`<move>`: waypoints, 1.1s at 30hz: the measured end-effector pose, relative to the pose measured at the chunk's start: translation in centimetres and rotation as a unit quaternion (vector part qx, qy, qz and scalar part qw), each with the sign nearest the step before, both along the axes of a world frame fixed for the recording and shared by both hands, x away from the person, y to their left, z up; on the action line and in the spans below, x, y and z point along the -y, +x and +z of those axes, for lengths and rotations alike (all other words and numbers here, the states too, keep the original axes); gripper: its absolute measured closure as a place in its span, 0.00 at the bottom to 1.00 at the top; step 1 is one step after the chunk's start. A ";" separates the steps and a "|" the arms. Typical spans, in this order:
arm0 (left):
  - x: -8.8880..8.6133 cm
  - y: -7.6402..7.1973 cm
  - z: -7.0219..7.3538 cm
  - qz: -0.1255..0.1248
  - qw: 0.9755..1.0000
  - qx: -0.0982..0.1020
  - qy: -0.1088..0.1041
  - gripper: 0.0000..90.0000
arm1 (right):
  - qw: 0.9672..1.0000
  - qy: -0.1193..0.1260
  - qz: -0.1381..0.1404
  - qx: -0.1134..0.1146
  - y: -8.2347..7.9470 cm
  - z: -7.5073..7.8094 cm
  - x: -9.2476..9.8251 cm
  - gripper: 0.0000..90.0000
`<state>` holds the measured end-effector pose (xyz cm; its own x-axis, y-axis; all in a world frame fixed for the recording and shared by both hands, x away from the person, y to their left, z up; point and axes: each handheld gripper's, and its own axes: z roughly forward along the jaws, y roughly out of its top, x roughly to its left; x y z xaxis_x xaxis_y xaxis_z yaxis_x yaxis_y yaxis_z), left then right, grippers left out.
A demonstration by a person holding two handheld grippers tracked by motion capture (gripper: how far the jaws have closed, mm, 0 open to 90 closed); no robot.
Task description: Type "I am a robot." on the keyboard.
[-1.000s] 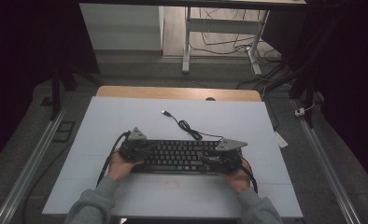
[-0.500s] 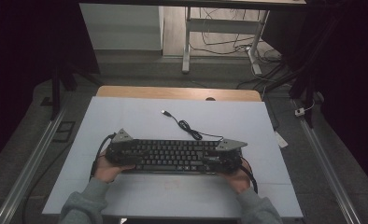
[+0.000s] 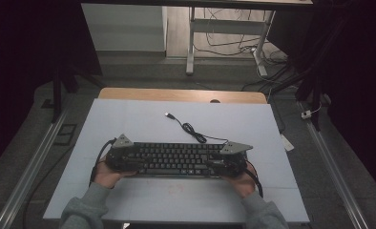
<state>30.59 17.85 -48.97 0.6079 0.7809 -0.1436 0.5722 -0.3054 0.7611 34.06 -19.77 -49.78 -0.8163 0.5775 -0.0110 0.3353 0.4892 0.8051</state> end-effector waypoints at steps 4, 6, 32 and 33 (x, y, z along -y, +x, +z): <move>0.0 0.0 0.0 0.001 1.000 -0.001 0.000 0.36 | 1.000 0.000 0.002 0.004 -0.1 0.3 -0.2 0.61; 0.1 0.0 0.0 0.000 1.000 -0.001 0.001 0.36 | 1.000 0.000 0.003 0.004 -0.1 0.4 -0.2 0.61; 0.4 0.1 -0.3 -0.006 1.000 -0.007 0.007 0.36 | 0.996 -0.034 0.079 -0.030 0.1 -1.0 -7.3 0.99; 0.3 0.1 -0.3 -0.005 1.000 -0.008 0.007 0.36 | 0.996 -0.037 0.078 -0.029 0.1 -1.0 -7.5 0.99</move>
